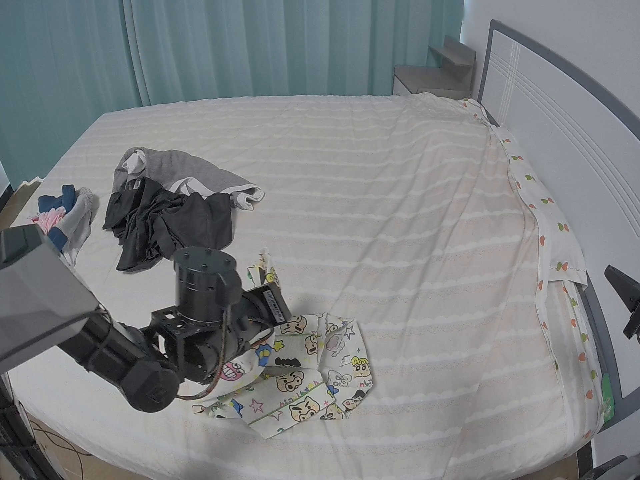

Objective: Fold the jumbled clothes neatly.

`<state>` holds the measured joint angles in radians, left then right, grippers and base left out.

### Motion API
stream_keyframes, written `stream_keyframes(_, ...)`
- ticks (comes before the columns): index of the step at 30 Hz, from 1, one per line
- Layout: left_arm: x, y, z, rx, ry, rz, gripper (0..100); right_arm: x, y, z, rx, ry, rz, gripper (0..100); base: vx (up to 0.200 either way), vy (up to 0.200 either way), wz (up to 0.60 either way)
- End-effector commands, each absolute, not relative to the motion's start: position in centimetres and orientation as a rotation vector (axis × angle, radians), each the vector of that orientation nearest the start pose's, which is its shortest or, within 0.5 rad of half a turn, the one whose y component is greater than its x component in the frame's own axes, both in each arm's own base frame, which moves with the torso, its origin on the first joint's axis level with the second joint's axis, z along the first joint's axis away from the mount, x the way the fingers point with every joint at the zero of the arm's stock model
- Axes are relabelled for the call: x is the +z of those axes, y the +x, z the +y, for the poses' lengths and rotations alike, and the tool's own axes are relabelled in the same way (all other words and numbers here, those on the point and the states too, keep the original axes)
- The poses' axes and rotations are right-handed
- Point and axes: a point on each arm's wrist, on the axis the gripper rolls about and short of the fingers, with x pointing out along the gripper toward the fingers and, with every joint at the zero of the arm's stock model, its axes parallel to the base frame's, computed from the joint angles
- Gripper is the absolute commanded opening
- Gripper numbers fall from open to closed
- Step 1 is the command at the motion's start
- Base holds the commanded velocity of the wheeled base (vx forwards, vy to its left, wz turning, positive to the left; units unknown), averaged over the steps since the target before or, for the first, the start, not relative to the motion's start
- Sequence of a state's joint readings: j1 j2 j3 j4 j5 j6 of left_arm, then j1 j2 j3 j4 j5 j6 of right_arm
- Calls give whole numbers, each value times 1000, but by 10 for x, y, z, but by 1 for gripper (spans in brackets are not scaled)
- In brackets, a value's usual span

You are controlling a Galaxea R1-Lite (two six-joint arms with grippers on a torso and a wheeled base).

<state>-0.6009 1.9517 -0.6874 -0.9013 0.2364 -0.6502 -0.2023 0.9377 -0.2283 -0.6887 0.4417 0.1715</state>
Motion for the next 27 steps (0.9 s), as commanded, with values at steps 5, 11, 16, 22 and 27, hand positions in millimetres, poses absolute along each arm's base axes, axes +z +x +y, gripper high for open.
stream_keyframes(5, 76, 283, -221, -277, -504, 481, 0, 183, 105, -12, 237, 178, 41, 0, 0, 0, 0)
stream_keyframes(11, 72, 285, -232, -280, -556, 491, 0, 183, 104, -12, 237, 178, 42, 0, 0, 0, 0)
stream_keyframes(16, 74, 287, -234, -282, -574, 482, 0, 183, 105, -12, 237, 179, 44, 0, 0, 0, 0)
stream_keyframes(22, 69, 289, -234, -272, -574, 489, 100, 183, 104, -12, 237, 178, 42, 0, 0, 0, 0)
stream_keyframes(27, 75, 296, -237, -233, -596, 413, 100, 183, 104, -12, 237, 178, 42, 0, 0, 0, 0)
